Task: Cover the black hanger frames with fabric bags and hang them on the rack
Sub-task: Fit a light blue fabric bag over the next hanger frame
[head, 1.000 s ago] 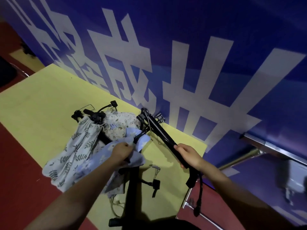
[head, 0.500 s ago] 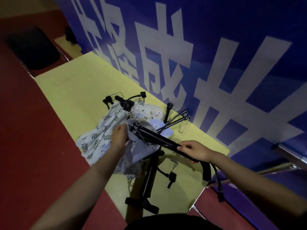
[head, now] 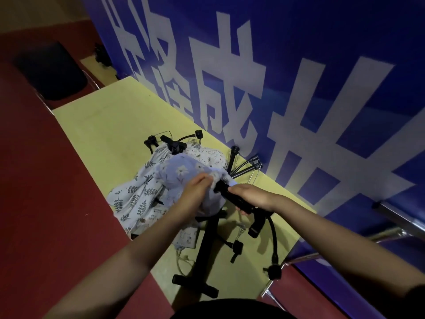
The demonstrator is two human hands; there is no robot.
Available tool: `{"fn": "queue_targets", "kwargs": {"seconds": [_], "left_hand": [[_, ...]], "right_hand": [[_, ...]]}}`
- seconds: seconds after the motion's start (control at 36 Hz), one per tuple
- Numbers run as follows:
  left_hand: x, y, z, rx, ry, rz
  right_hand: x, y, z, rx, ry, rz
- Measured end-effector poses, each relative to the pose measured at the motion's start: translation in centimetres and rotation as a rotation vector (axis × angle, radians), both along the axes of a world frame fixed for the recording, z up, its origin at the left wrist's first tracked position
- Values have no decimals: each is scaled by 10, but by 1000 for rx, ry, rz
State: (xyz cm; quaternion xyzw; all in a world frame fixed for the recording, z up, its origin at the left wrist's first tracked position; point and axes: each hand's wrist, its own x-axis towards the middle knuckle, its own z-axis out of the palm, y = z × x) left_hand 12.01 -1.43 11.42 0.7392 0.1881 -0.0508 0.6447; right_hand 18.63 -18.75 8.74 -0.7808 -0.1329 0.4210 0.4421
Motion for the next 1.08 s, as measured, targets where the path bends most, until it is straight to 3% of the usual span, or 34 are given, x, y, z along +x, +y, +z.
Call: {"fn": "queue_targets", "kwargs": {"seconds": [0.08, 0.14, 0.25, 0.39, 0.5, 0.61, 0.69, 0.78, 0.86, 0.94, 1.0, 1.08], "left_hand": [[5, 17, 4, 158, -27, 42], [9, 28, 6, 285, -142, 30], [22, 46, 11, 559, -284, -127], [33, 62, -5, 853, -79, -447], [31, 58, -6, 828, 45, -526], [24, 55, -9, 793, 58, -413], [25, 61, -15, 804, 43, -315], [26, 65, -16, 724, 26, -223], [27, 72, -20, 607, 22, -122], [25, 72, -17, 515, -22, -37], [24, 67, -12, 468, -51, -15], [24, 56, -8, 440, -118, -14]], "right_hand": [[4, 1, 1, -159, -284, 164], [8, -2, -2, -285, -517, 311], [10, -3, 0, -285, -911, 473], [20, 11, 22, -220, -1199, 556], [32, 21, 35, -299, -1350, 678], [36, 31, 46, -262, -1406, 709], [42, 31, 52, -235, -1458, 591], [46, 21, 59, -243, -1507, 379], [45, 6, 59, -156, -1510, -20], [44, -3, 56, -185, -1180, -358], [44, -3, 53, -209, -944, -426], [40, 3, 54, -132, -740, -425]]}}
